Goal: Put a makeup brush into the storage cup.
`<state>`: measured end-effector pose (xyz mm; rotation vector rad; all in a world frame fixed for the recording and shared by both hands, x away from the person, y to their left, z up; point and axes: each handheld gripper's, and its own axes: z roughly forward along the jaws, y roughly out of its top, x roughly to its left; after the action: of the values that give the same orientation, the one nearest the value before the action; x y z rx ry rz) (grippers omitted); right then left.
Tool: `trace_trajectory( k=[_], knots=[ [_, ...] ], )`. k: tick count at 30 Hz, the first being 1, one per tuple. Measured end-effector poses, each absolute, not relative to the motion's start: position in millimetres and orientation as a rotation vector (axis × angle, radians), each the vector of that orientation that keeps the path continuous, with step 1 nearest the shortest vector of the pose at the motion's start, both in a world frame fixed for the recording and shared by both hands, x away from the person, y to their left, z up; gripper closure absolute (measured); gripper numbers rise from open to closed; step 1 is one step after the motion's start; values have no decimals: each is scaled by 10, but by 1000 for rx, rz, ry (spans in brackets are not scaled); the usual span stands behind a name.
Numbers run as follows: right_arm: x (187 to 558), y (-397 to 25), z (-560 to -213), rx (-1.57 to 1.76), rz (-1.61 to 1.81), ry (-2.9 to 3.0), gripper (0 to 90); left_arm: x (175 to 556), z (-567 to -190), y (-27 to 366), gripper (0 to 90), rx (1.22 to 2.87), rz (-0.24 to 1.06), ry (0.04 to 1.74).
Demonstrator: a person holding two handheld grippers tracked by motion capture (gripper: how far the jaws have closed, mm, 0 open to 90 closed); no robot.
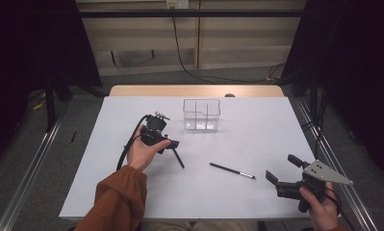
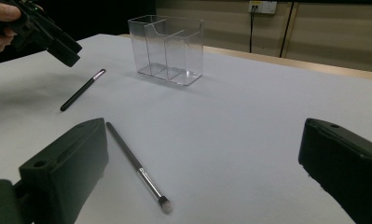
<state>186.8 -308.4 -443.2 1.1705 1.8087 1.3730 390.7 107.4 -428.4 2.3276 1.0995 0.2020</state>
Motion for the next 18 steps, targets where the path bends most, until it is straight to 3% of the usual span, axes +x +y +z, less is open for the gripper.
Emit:
trace_trajectory(
  k=[9, 12, 18],
  knots=[
    [1870, -3082, -4435, 1172, 1371, 1812, 9, 3995, -4354, 1059, 202, 2336, 129, 1229],
    [1870, -3079, -4437, 1172, 1371, 1814, 8, 4020, -4369, 1032, 196, 2357, 171, 1245],
    [1875, -3074, -4440, 1169, 1370, 1819, 8, 4095, -4402, 984, 193, 2396, 136, 1274]
  ],
)
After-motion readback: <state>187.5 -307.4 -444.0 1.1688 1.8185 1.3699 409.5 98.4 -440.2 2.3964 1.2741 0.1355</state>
